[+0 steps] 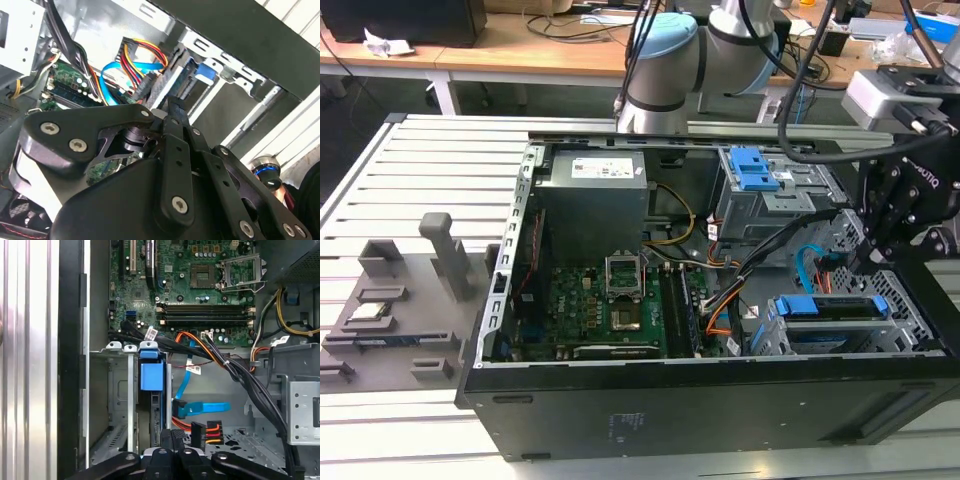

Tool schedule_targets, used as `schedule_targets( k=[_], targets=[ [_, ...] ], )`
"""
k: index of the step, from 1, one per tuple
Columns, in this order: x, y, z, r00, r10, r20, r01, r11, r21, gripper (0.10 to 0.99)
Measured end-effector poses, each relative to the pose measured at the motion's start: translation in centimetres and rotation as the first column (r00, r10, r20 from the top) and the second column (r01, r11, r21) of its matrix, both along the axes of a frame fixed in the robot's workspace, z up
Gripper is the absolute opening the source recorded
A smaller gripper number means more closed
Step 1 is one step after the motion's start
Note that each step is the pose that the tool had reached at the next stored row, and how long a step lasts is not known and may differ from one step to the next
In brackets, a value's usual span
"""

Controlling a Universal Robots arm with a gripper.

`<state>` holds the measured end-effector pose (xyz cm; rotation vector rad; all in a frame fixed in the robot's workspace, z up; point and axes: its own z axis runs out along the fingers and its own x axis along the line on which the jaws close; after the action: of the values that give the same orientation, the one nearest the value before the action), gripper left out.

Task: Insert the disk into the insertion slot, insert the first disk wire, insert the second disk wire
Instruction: 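Insert the first disk wire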

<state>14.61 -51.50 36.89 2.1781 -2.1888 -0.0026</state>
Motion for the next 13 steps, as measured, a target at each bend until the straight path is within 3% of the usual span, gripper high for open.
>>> schedule_targets(
  k=[8, 9, 10, 13],
  targets=[
    [0.02, 0.16, 0.00, 1.0000, 0.000, 0.0000, 0.000, 1.0000, 0.000, 0.114],
    [0.01, 0.17, 0.00, 1.0000, 0.000, 0.0000, 0.000, 1.0000, 0.000, 0.173],
    [0.01, 0.17, 0.00, 1.0000, 0.000, 0.0000, 0.000, 1.0000, 0.000, 0.298],
    [0.02, 0.24, -0.01, 1.0000, 0.000, 0.0000, 0.000, 1.0000, 0.000, 0.361]
  ],
)
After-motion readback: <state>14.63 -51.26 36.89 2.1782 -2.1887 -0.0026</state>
